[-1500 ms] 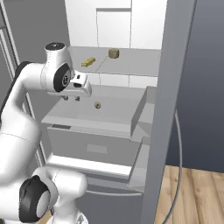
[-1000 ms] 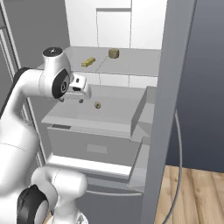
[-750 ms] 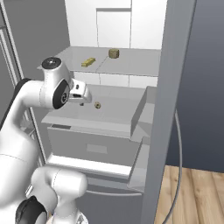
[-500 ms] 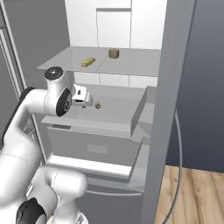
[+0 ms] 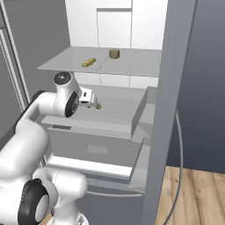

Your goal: Pick the egg and butter from the fridge and place them by the bowl for mixing.

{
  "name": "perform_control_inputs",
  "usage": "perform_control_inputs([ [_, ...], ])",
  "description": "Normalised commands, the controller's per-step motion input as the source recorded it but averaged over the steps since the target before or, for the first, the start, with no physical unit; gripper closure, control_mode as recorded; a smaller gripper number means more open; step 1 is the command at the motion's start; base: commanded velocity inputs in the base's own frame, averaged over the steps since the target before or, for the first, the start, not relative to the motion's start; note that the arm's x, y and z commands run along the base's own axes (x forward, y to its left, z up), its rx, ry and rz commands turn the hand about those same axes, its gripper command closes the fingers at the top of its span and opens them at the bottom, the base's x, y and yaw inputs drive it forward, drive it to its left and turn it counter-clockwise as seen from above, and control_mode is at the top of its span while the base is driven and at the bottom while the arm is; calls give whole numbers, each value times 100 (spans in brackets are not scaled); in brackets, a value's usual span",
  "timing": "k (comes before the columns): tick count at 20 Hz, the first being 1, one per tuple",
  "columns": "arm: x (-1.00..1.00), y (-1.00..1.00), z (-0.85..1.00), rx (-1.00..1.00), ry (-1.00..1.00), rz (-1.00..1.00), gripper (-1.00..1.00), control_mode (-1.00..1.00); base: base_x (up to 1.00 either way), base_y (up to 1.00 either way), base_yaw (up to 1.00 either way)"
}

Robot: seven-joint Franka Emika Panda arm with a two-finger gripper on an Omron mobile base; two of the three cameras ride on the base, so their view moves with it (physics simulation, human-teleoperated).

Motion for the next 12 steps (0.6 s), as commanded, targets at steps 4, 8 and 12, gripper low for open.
perform_control_inputs([
  [4, 39, 0, -29, 0, 4, 0, -100, -100, 0, 0, 0],
  [8, 11, 0, -37, 0, 0, 0, -100, -100, 0, 0, 0],
  [12, 21, -2, -18, 0, 0, 0, -100, -100, 0, 0, 0],
])
